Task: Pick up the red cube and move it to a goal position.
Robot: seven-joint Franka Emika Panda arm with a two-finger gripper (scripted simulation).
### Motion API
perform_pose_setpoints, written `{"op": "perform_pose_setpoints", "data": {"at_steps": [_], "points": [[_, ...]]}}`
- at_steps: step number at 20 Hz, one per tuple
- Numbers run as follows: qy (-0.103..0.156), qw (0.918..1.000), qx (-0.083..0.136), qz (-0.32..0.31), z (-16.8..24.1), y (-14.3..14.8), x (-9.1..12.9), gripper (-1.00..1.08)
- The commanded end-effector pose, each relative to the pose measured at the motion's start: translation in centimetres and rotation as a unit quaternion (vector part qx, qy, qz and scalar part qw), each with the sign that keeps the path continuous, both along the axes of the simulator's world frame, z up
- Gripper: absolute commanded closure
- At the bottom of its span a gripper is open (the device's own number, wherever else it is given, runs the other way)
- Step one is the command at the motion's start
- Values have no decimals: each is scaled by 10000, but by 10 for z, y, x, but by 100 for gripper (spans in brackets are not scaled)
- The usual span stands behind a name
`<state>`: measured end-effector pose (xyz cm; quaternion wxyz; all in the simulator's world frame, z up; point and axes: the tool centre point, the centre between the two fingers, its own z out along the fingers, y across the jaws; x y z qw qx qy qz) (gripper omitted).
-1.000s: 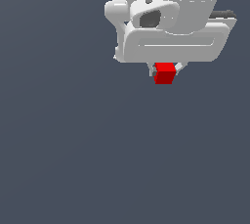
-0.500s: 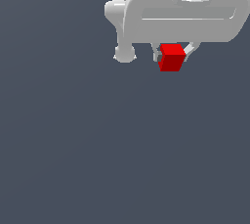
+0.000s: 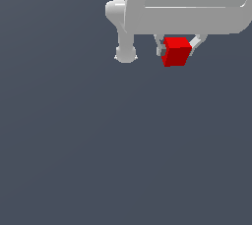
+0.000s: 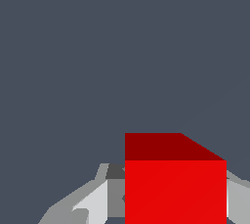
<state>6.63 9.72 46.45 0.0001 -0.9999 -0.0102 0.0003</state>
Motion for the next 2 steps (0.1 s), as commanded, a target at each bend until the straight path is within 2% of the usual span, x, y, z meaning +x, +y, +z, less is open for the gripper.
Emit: {"op": "perform_pose_setpoints", "data": {"at_steps": [1, 2], "points": [[-2, 10000, 0, 0, 2, 0, 0, 108], [-2, 10000, 0, 0, 2, 0, 0, 108]]}}
